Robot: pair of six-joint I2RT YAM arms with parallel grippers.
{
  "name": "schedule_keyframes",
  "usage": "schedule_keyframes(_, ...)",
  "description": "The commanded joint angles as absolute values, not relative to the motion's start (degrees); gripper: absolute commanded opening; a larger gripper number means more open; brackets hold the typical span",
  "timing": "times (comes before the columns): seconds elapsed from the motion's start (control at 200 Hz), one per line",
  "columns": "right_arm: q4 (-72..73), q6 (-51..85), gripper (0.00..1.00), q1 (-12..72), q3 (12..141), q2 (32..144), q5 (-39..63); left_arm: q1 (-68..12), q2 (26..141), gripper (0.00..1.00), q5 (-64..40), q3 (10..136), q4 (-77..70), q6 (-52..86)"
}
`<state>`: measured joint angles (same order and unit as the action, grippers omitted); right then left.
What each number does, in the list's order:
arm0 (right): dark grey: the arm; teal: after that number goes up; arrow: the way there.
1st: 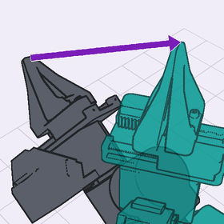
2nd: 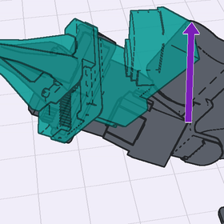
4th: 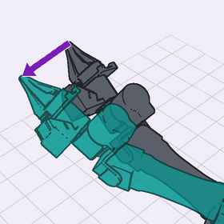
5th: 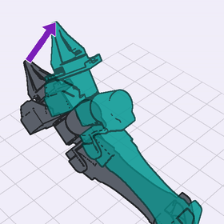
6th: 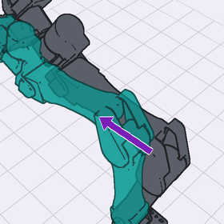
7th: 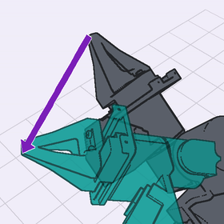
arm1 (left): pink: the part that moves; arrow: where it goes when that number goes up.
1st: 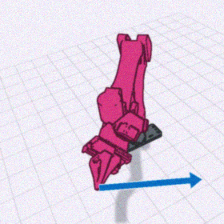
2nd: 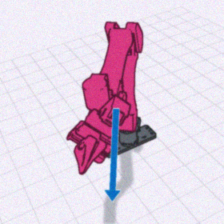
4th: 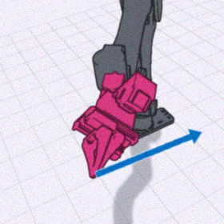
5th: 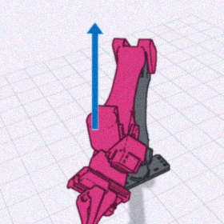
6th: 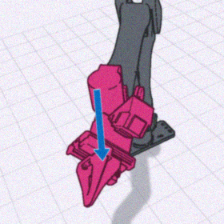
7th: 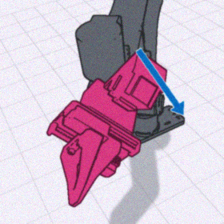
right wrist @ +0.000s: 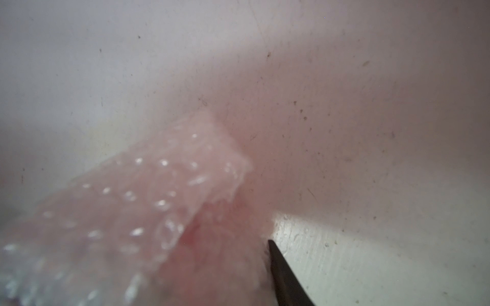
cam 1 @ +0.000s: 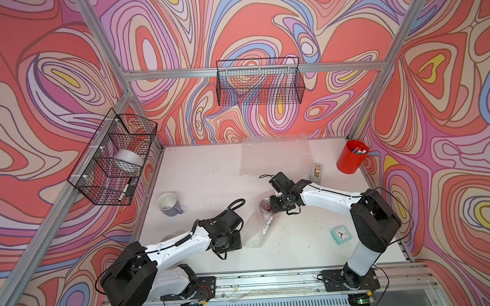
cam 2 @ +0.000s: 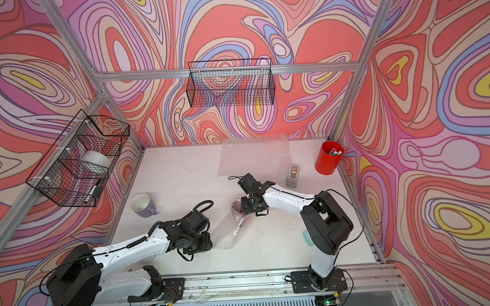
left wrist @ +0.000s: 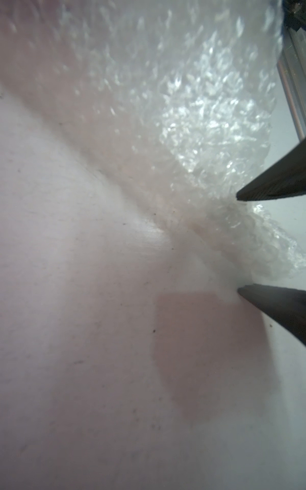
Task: Wrap mugs in bubble wrap
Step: Wrap the mug in bubble wrap.
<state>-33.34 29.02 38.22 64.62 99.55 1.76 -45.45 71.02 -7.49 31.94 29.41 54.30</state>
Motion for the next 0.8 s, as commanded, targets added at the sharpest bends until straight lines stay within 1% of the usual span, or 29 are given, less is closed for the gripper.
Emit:
schedule_keyframes(0.0, -32.73, 28.65, 0.38, 37.89, 64.43, 100.78, 0.24, -46.15, 72.53, 0.44, -7.01, 30.77, 29.07, 55.89)
schedule_keyframes(0.08, -32.81, 28.59, 0.38, 37.95, 64.38, 100.65, 0.05, -46.36, 72.51, 0.38, -7.21, 30.29, 28.57, 56.33)
schedule_keyframes(0.29, -32.76, 28.79, 0.36, 37.94, 64.25, 100.19, -0.97, -46.54, 70.35, 0.18, -7.78, 30.47, 28.21, 56.81)
schedule_keyframes(0.431, -33.07, 28.65, 0.35, 37.90, 64.31, 100.20, -1.57, -46.51, 65.73, 0.09, -7.00, 33.24, 30.61, 56.13)
schedule_keyframes(0.496, -33.23, 28.48, 0.34, 37.89, 64.29, 100.28, -1.78, -46.55, 63.66, 0.07, -6.91, 35.09, 31.78, 55.37)
schedule_keyframes(0.631, -33.27, 28.21, 0.32, 37.97, 64.25, 100.41, -1.83, -46.52, 61.15, 0.06, -9.96, 39.01, 30.84, 52.89)
schedule_keyframes(0.796, -33.01, 28.01, 0.30, 37.97, 64.31, 100.40, -1.66, -46.56, 62.36, 0.06, -15.04, 43.72, 28.06, 50.01)
